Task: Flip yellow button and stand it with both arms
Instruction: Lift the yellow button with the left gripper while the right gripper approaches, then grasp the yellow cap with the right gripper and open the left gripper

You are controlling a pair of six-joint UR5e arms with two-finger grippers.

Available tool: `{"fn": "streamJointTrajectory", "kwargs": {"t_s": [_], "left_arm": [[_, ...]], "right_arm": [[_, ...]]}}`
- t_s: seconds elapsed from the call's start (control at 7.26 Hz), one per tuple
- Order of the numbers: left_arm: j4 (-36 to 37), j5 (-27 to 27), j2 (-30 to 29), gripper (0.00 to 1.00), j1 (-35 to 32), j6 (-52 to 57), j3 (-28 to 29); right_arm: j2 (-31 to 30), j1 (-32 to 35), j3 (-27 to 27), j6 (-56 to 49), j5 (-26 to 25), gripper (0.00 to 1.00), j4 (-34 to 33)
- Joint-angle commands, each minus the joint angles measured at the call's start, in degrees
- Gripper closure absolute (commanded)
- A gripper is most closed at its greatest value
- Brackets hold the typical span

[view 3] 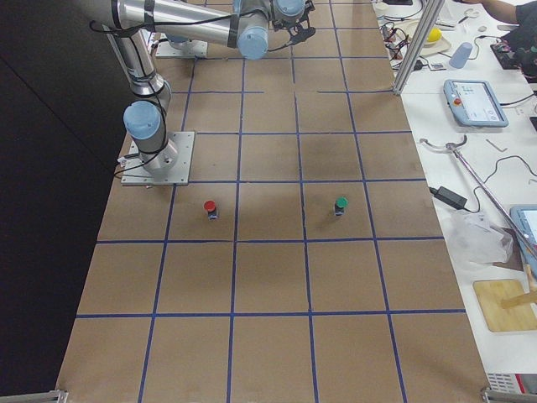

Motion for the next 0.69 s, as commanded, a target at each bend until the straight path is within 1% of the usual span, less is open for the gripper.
{"fn": "streamJointTrajectory", "kwargs": {"t_s": [0.0,0.14,0.28,0.55], "left_arm": [[0.24,-2.42,-0.6,0.83,-0.71,-0.14,-0.07],[0.24,-2.42,-0.34,0.83,-0.79,-0.05,0.02],[0.42,-2.42,-0.51,0.83,-0.8,-0.05,-0.07],[0.59,-2.34,-0.6,0.83,-0.88,0.04,-0.07]], "right_arm": [[-0.14,0.2,-1.69,3.15,1.4,0.01,-1.61],[-0.67,0.38,-3.1,6.56,1.93,0.01,-1.62],[-1.02,0.29,-3.37,7.03,3.59,0.01,-1.62],[-2.43,0.38,-3.02,7.74,3.69,0.01,-1.62]]}}
